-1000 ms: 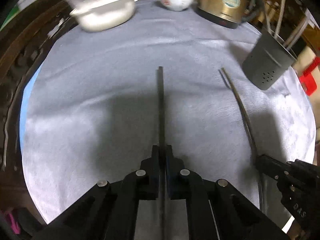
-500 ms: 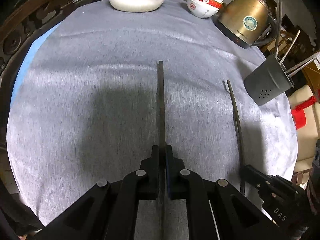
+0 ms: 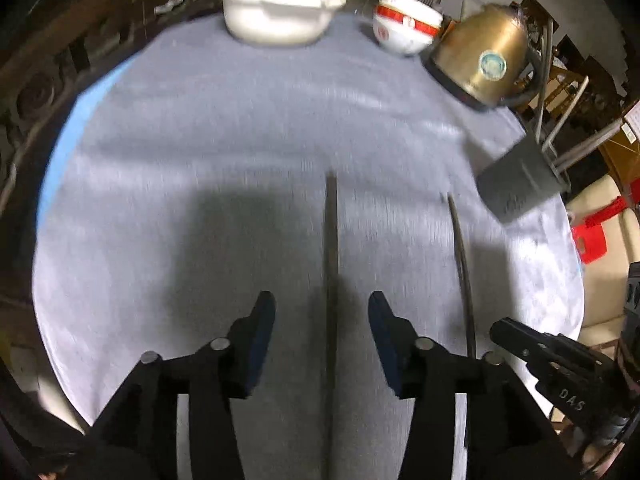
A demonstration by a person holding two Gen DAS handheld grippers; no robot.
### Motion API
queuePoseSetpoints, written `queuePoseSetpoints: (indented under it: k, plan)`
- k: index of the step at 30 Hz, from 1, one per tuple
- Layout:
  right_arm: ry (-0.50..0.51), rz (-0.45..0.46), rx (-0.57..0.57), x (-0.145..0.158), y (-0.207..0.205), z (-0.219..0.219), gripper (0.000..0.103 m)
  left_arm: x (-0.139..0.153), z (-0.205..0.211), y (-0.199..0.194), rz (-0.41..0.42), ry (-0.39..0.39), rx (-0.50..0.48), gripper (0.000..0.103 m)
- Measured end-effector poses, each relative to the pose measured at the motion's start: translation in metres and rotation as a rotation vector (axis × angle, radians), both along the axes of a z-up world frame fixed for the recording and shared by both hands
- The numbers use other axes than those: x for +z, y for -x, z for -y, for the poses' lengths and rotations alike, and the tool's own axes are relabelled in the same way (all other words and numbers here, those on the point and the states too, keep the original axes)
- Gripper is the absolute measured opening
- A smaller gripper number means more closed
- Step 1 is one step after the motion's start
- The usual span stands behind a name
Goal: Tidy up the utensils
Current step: 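Lift both chopsticks off the cloth and carry them toward the grey cup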
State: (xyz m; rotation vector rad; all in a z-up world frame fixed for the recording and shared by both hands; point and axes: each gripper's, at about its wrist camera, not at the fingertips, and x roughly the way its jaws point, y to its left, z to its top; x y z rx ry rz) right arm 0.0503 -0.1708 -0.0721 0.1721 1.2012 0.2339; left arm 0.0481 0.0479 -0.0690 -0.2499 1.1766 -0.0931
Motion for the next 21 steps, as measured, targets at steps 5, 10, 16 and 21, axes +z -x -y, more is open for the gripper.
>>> queuePoseSetpoints:
  k: [5, 10, 16, 21]
  plan:
    - [0.028, -0.009, 0.018, 0.004, -0.044, -0.010, 0.068, -0.005, 0.005, -0.043, -0.049, -0.047, -0.018, 0.051]
    - [0.058, -0.080, 0.023, -0.016, -0.074, -0.019, 0.048, -0.019, 0.018, -0.070, -0.101, -0.077, -0.021, 0.051]
    - [0.116, -0.128, 0.048, -0.025, -0.088, -0.024, 0.014, -0.029, 0.027, -0.083, -0.145, -0.112, -0.043, 0.051]
    - [0.090, -0.190, 0.075, -0.028, -0.099, -0.018, 0.008, -0.029, 0.024, -0.093, -0.178, -0.120, -0.064, 0.007]
